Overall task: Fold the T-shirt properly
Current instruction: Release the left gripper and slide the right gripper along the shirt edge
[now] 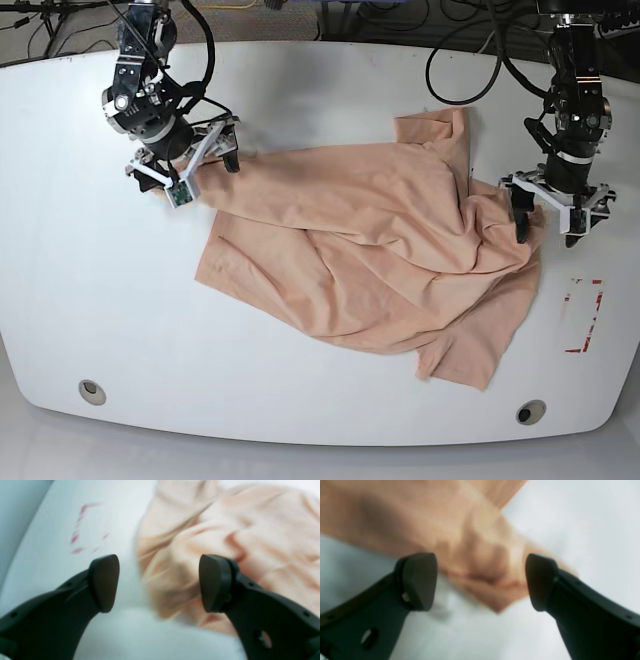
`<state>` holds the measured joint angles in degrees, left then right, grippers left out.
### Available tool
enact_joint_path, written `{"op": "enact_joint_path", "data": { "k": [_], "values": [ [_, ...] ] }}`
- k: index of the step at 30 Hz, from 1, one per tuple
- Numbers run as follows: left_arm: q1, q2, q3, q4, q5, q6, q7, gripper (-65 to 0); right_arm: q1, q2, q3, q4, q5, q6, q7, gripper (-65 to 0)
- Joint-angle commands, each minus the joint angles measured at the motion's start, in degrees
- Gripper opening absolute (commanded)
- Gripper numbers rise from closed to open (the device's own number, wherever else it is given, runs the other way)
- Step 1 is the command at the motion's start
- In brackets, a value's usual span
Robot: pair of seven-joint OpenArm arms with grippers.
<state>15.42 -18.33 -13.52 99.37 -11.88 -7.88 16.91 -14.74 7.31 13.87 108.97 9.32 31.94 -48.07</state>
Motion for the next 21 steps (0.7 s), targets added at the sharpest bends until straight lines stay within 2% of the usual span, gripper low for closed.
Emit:
{"op": "enact_joint_path", "data": {
  "k": [1, 13, 21],
  "values": [
    [-0.7, -0.6, -0.9, 0.8, 0.9, 0.2, -1.4, -19.3, 0.6, 0.6, 0.3, 2.1, 0.7, 0.1, 1.4, -13.2],
    [-0.7, -0.8, -1.2, 0.8, 1.3, 0.1, -1.4, -19.2, 2.0, 0.7, 0.3, 1.9, 0.7, 0.1, 1.3, -13.0],
    [-0.8, -0.8, -1.2, 0.9, 1.3, 0.1, -1.4, -19.2, 7.1, 0.5, 0.1, -2.2, 0.7, 0.1, 1.8, -13.2]
  ]
}}
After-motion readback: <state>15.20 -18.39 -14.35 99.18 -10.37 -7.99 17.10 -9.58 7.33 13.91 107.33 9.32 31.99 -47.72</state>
